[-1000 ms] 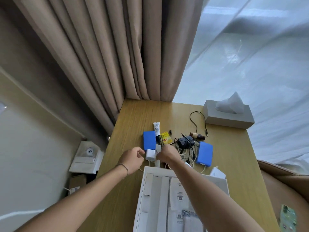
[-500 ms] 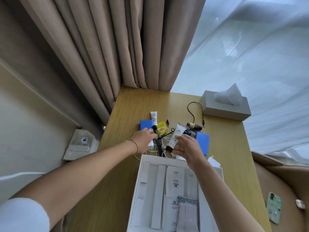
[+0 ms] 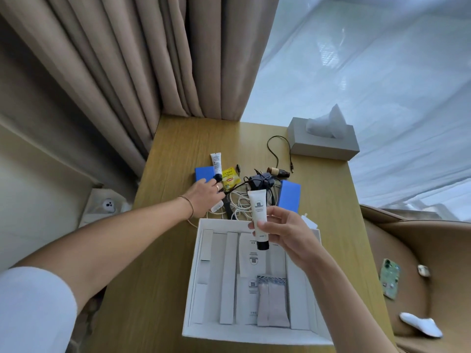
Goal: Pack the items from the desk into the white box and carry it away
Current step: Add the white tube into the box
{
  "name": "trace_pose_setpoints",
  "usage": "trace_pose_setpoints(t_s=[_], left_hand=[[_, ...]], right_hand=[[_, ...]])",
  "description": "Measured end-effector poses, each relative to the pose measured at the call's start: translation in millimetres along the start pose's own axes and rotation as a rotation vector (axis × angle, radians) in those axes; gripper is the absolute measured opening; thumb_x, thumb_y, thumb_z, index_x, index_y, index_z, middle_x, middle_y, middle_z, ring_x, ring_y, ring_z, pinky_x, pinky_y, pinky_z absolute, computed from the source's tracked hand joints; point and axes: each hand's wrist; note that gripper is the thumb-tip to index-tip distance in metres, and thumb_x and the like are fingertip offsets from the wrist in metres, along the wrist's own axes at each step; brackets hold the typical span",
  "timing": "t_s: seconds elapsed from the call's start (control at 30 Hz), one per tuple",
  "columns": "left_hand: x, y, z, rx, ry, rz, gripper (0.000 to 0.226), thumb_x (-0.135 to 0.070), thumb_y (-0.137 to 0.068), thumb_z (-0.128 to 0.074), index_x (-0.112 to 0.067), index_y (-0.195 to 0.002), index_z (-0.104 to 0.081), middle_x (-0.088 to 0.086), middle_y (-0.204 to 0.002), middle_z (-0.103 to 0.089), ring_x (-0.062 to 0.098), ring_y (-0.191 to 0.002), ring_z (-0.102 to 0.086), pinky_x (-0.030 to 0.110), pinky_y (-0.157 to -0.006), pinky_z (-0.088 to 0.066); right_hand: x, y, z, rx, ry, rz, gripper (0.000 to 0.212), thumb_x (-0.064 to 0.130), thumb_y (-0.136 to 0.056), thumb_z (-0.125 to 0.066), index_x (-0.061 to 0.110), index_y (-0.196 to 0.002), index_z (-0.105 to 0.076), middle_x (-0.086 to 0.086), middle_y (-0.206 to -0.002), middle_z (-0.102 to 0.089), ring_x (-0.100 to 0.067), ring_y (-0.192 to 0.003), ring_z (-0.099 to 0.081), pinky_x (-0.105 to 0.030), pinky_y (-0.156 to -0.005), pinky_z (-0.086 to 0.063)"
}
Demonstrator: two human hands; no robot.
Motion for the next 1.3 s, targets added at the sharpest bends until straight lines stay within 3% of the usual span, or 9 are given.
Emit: trace_pose_setpoints(t_s=[0.13, 0.27, 0.33, 0.5, 0.63, 0.77, 1.0, 1.13, 1.3], left_hand=[[0.7, 4.9, -3.0, -0.09, 0.225, 0.154, 0.031, -0.038, -0.085, -0.065, -0.017, -0.106, -0.059, 0.003, -0.108, -0.064, 0.021, -0.095, -0.057, 0.032, -0.076, -0.047], [-3.1, 16.5, 12.0, -0.268, 0.864, 0.515, 0.03, -0.039, -0.08, -0.073, -0.018, -0.097, -0.062, 0.001, -0.091, -0.067, 0.02, -0.08, -0.062, 0.031, -0.058, -0.047], [-5.2, 21.3, 25.3, -0.377, 1.083, 0.667, 0.026, -0.036, -0.078, -0.075, -0.019, -0.094, -0.064, -0.002, -0.086, -0.069, 0.018, -0.075, -0.064, 0.033, -0.061, -0.053], [-14.2, 33.7, 56.5, -0.494, 1.291, 0.72, 0.028, -0.029, -0.076, -0.08, -0.016, -0.097, -0.067, -0.004, -0.091, -0.072, 0.016, -0.083, -0.068, 0.032, -0.069, -0.058], [-24.5, 45.2, 79.0, -0.52, 1.414, 0.736, 0.032, -0.025, -0.079, -0.08, -0.016, -0.106, -0.066, 0.0, -0.097, -0.073, 0.018, -0.089, -0.069, 0.034, -0.075, -0.058], [-42.7, 62.3, 98.1, -0.523, 1.636, 0.809, 0.042, -0.021, -0.082, -0.079, -0.015, -0.119, -0.061, 0.009, -0.1, -0.074, 0.02, -0.09, -0.067, 0.032, -0.076, -0.052], [-79.1, 104.6, 106.9, -0.353, 1.644, 0.625, 0.038, -0.019, -0.081, -0.082, -0.014, -0.111, -0.061, 0.0, -0.096, -0.076, 0.008, -0.084, -0.071, 0.024, -0.073, -0.057], [-93.6, 119.3, 99.1, -0.234, 1.529, 0.519, 0.037, -0.022, -0.08, -0.082, -0.022, -0.108, -0.058, -0.002, -0.091, -0.073, -0.001, -0.07, -0.065, 0.022, -0.063, -0.053], [-115.0, 128.0, 87.7, -0.088, 1.301, 0.449, 0.033, -0.025, -0.077, -0.078, -0.028, -0.103, -0.057, -0.005, -0.094, -0.068, 0.014, -0.079, -0.068, 0.034, -0.069, -0.06]], right_hand=[[-24.0, 13.8, 3.1, -0.083, 0.141, -0.052, 0.042, 0.02, -0.062, -0.087, 0.006, -0.099, -0.072, -0.026, -0.108, -0.071, -0.028, -0.093, -0.071, -0.049, -0.092, -0.054], [-44.8, 20.1, 4.2, -0.161, 0.21, -0.077, 0.039, 0.001, -0.065, -0.078, 0.007, -0.104, -0.074, -0.012, -0.099, -0.079, -0.031, -0.097, -0.075, -0.043, -0.09, -0.059], [-55.6, 20.1, 5.8, -0.238, 0.23, -0.065, 0.036, -0.011, -0.071, -0.074, 0.009, -0.101, -0.076, -0.007, -0.094, -0.08, -0.029, -0.095, -0.076, -0.04, -0.086, -0.06], [-81.8, 18.4, 8.7, -0.431, 0.356, -0.054, 0.029, -0.009, -0.074, -0.076, 0.014, -0.092, -0.074, 0.004, -0.085, -0.079, -0.017, -0.087, -0.076, -0.018, -0.062, -0.056], [-92.9, 14.5, 14.2, -0.541, 0.632, -0.109, 0.026, 0.004, -0.075, -0.072, 0.027, -0.085, -0.069, 0.008, -0.085, -0.076, -0.016, -0.083, -0.072, -0.038, -0.074, -0.061], [-97.6, 8.0, 19.1, -0.562, 0.777, -0.155, 0.02, 0.011, -0.076, -0.066, 0.023, -0.091, -0.07, 0.004, -0.085, -0.075, -0.023, -0.083, -0.07, -0.042, -0.075, -0.061], [-101.0, -4.6, 18.4, -0.514, 0.913, -0.135, 0.022, 0.011, -0.083, -0.058, 0.023, -0.1, -0.065, 0.002, -0.088, -0.072, -0.026, -0.08, -0.067, -0.037, -0.069, -0.06], [-102.5, -2.9, 16.3, -0.498, 1.018, -0.097, 0.011, 0.017, -0.086, -0.054, 0.021, -0.091, -0.062, 0.001, -0.081, -0.07, -0.025, -0.074, -0.065, -0.039, -0.066, -0.06], [-103.8, 2.8, 18.3, -0.436, 1.166, -0.116, 0.012, 0.03, -0.093, -0.058, 0.02, -0.095, -0.064, -0.003, -0.09, -0.071, -0.028, -0.083, -0.067, -0.032, -0.064, -0.053]])
Point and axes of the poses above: each hand's wrist, its own y-axis away from the middle knuckle, its own z-axis out of the back of the hand, x = y × z
